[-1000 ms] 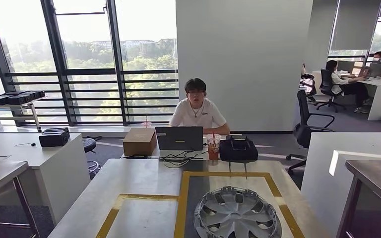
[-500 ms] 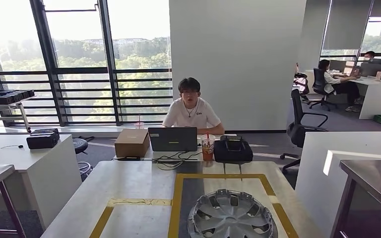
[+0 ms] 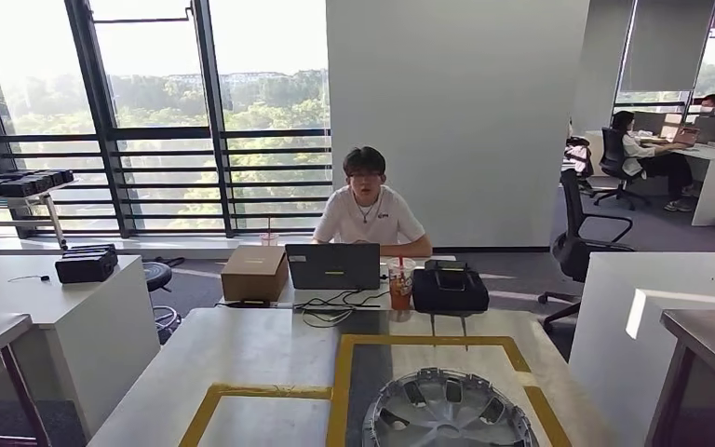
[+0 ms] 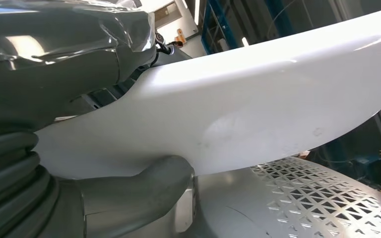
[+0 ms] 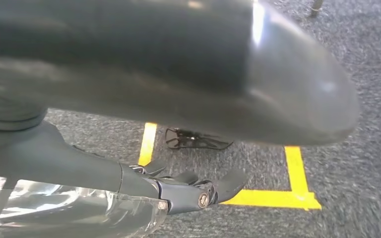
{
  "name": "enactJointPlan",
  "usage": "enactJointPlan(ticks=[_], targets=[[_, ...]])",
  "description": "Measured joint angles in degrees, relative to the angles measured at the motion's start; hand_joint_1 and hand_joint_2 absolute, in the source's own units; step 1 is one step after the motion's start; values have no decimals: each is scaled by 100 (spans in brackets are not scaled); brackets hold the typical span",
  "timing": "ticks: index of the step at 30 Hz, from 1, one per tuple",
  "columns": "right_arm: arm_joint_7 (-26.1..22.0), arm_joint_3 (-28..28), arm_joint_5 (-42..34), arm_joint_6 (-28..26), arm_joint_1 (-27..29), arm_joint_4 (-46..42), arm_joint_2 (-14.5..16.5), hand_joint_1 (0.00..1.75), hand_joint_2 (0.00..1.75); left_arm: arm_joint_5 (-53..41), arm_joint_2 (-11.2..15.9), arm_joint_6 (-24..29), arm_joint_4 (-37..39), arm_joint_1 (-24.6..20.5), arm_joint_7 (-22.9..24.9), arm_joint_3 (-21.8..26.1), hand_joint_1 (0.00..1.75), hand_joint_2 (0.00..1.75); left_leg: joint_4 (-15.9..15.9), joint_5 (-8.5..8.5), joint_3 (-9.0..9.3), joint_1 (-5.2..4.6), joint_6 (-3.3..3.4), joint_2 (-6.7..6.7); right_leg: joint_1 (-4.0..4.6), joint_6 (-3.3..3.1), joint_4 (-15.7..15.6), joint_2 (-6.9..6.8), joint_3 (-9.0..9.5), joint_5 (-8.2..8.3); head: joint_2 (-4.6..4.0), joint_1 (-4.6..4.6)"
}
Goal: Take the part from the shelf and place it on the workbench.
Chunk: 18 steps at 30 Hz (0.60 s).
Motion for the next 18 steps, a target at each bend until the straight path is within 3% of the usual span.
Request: enactJointPlan(ticks=[3, 4, 6, 7, 8, 9, 10, 11, 13, 18], targets=[[2, 14, -3, 2, -6, -2, 28, 0, 0, 2, -1, 2, 8, -16, 1, -15, 175, 175, 217, -159, -61, 39, -85, 18, -33, -106, -5, 14, 59, -61, 2, -17], [2, 19, -4, 3, -9, -2, 32, 0, 0, 2, 1, 2, 11, -20, 0, -19, 175, 175, 512, -296, -206, 56, -121, 20, -45, -139, -7, 16, 89, -85, 2, -21], [14, 31, -8, 7, -13, -2, 37, 0, 0, 2, 7, 2, 32, -23, 0, -29, 175, 175, 1357, -602, -704, 89, -178, 22, -40, -183, -7, 19, 137, -137, 1, -34], [28, 35, -11, 9, -14, -2, 42, 0, 0, 2, 10, 2, 51, -22, 1, -36, 175, 175, 1699, -669, -944, 105, -193, 23, -37, -189, -7, 22, 162, -163, 1, -37], [48, 37, -15, 10, -13, -2, 48, 0, 0, 2, 12, 5, 72, -23, 3, -43, 175, 175, 1832, -612, -1091, 116, -194, 23, -34, -187, -6, 29, 195, -192, 1, -42], [65, 39, -18, 10, -11, -2, 55, 0, 0, 1, 13, 13, 93, -25, 4, -49, 175, 175, 1730, -434, -1118, 122, -185, 23, -31, -181, -7, 37, 238, -221, 1, -44], [79, 40, -22, 9, -12, -2, 63, 0, 0, -1, 13, 24, 111, -33, 9, -56, 175, 175, 1403, -158, -1030, 121, -160, 23, -26, -172, -9, 48, 293, -254, 1, -47], [90, 42, -25, 9, -14, -2, 77, 0, 0, -6, 13, 36, 130, -50, 13, -66, 175, 175, 965, 137, -883, 112, -115, 23, -24, -163, -14, 58, 338, -288, 1, -49], [100, 49, -31, 6, -33, -2, 111, 0, 0, -25, 11, 66, 165, -93, 22, -85, 175, 175, 298, 448, -626, 75, -28, 32, 5, -121, -19, 72, 399, -346, 0, -50], [119, 80, -43, -4, -52, -22, 168, 0, 0, -113, -10, 143, 198, -156, 73, -150, 175, 175, 3, 453, -432, 54, 90, 21, 7, -8, 64, 47, 385, -452, 1, -41]])
